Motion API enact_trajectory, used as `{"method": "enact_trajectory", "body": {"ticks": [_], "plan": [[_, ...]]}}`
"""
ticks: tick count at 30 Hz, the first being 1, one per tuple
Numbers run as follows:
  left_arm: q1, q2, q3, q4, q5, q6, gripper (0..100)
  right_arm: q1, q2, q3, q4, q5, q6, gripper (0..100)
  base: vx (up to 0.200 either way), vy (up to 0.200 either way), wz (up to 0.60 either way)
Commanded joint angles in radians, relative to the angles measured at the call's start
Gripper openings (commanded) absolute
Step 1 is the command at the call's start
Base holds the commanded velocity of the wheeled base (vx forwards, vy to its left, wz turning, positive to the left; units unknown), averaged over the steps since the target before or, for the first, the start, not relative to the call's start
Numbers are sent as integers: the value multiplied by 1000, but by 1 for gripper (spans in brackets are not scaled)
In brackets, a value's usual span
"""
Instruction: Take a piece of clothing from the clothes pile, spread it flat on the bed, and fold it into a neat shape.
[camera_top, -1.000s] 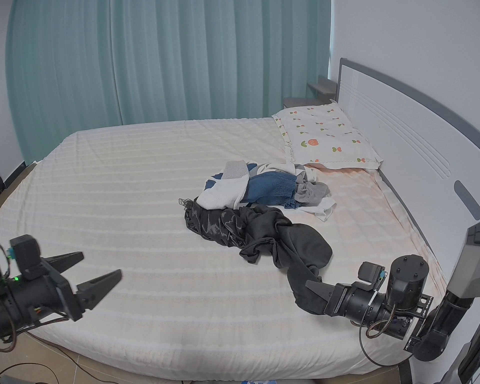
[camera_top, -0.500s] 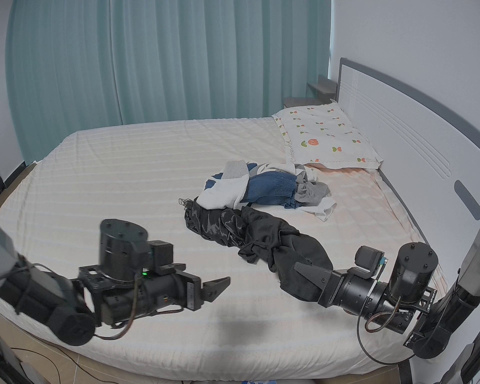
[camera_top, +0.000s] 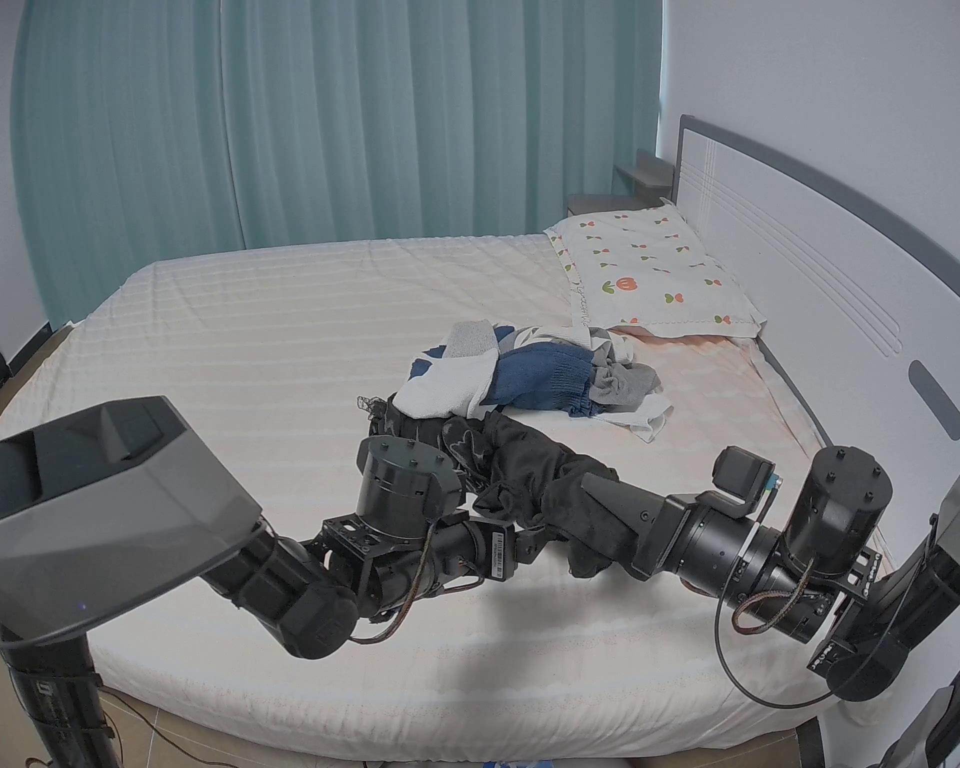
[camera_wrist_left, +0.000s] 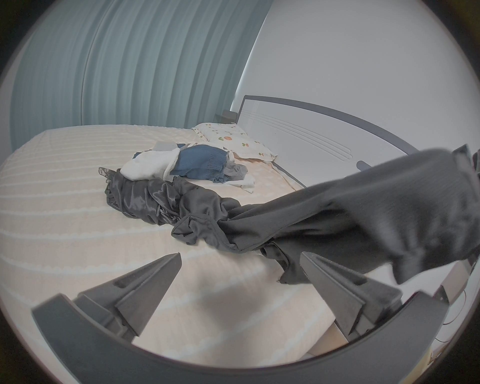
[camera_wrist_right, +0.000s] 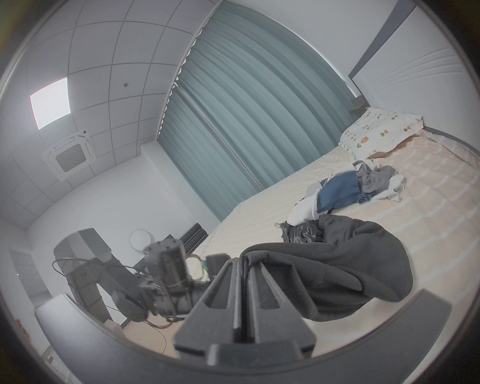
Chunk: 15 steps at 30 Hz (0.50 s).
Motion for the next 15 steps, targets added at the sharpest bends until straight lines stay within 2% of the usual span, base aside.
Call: {"method": "enact_trajectory", "body": {"ticks": [1,7,14,15], "plan": [[7,81,-52,-1,1,-4,100,-1,-26,-23,4,1,0,0,0,0,0],[26,117,-114,-1,-9,-8,100,8,-41,-56,5,2,-2,0,0,0,0],[56,173,-202,-1,-16,-73,100,16,-79,-79,17,16,-3,0,0,0,0],[82,233,-290,0,-16,-105,100,27,-110,-101,25,19,-5,0,0,0,0]]}}
